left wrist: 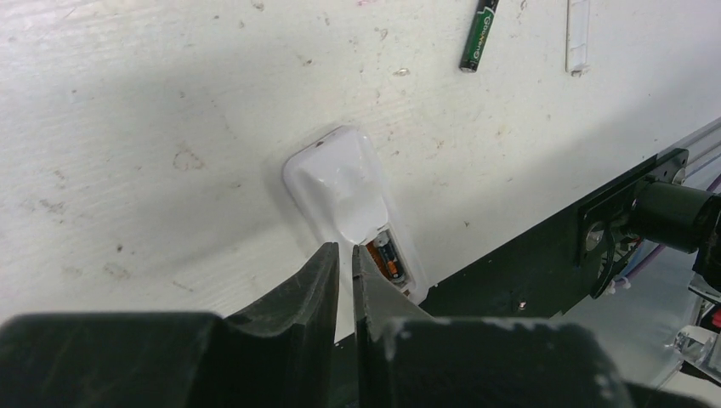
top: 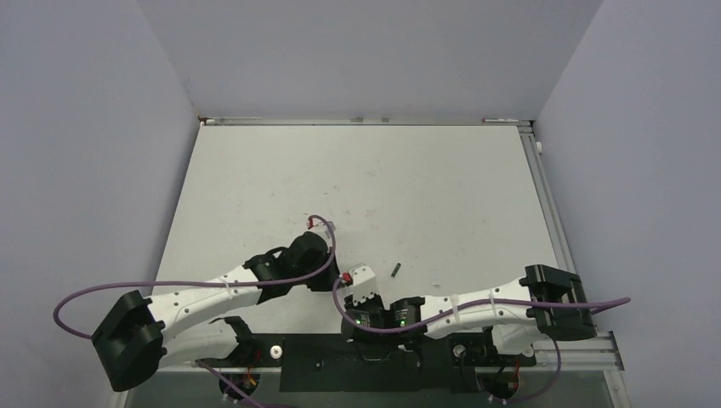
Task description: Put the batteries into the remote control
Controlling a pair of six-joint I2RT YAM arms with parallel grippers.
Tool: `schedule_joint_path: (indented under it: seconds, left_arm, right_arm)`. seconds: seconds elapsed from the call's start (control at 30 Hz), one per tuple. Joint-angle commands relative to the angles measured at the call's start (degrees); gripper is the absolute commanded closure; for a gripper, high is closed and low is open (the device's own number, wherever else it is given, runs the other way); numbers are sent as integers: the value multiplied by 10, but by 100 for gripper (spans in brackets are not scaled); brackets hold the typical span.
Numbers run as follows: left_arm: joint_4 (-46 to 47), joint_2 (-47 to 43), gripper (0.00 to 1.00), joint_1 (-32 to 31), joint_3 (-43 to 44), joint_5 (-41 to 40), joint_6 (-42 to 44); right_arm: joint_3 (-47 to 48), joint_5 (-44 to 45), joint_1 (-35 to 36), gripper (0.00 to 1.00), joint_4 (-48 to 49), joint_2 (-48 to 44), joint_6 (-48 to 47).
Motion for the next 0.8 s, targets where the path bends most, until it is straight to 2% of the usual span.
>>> schedule_joint_path:
  seconds: [0.0,0.07,0.47,0.77]
  left_arm:
    - [64,56,91,6,49,49,29]
    - [83,91,91,7,64,64,33]
    - [124,256,92,7,151,105,57]
    - [120,312,99,11,157,110,66]
  right_arm:
    - [-25,13,21,87,63,-23,26]
    - [-39,7,28,91,95,-20,32]
    - [-47,22,49,91,202,53,53]
    - [-44,33,33,91,206,94,62]
